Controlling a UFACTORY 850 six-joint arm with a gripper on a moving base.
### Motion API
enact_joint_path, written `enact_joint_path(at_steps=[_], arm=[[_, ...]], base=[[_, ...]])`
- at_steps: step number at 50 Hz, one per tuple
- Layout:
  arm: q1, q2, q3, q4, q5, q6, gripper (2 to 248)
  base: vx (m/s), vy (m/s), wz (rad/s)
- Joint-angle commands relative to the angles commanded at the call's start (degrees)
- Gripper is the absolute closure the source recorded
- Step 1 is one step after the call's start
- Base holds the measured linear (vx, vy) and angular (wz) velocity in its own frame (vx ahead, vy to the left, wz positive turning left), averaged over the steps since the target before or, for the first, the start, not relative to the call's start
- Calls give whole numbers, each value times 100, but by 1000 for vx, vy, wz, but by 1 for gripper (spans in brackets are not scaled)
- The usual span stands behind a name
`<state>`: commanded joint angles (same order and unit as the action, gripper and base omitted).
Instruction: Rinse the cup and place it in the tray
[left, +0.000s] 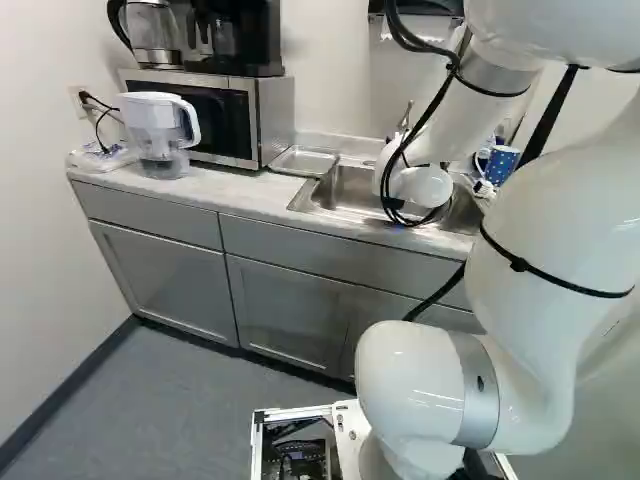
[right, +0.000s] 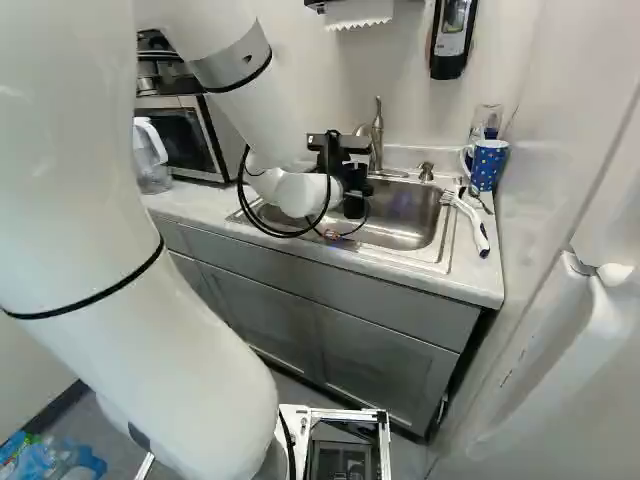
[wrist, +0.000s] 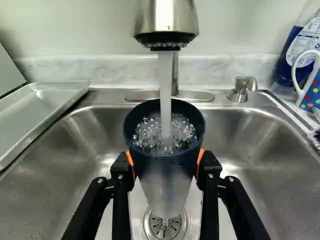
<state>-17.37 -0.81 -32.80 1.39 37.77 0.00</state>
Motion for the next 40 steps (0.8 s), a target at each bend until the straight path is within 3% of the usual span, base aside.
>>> enact_joint_path(at_steps=[11,40], arm=[[98,-39,-40,0,0,0,125],[659,-195,-201,0,0,0,125]], base=[[0,0,0],[0,0,0]])
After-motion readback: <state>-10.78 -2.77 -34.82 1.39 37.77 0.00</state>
